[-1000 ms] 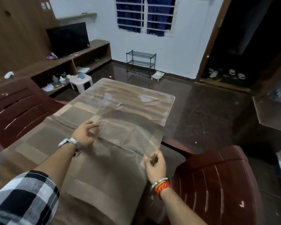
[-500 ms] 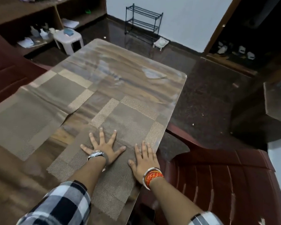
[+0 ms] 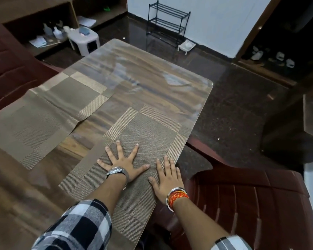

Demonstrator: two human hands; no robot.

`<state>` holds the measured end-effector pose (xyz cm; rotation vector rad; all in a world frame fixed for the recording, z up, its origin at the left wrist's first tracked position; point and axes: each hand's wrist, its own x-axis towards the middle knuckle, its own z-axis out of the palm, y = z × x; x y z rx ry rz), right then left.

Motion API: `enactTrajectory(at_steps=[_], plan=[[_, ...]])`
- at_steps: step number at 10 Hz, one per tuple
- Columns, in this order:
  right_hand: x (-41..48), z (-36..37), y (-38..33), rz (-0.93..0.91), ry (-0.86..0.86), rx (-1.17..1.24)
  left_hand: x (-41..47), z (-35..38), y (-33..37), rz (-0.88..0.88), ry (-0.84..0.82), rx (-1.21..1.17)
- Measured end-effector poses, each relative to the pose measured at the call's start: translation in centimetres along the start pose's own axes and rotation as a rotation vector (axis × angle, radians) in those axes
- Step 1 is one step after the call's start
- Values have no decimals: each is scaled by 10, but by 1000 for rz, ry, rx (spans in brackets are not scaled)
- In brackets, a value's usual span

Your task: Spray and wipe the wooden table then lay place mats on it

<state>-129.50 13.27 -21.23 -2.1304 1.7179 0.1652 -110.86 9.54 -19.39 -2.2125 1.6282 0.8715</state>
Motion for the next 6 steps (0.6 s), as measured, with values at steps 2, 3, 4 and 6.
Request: enactTrajectory(at_steps=[2,3,4,6], plan=[[4,4,5,-11,-32,42,-1,-1,1,-3,-11,-2],[5,2,9,-13,-56,42,-3,-1,4,-10,-21,-15],[6,-1,9,6,-67,24,-2,-3,3,-14,-44,-13],[1,-11,4,-16,-17,13,-9,-12,0,36,-22,-3]])
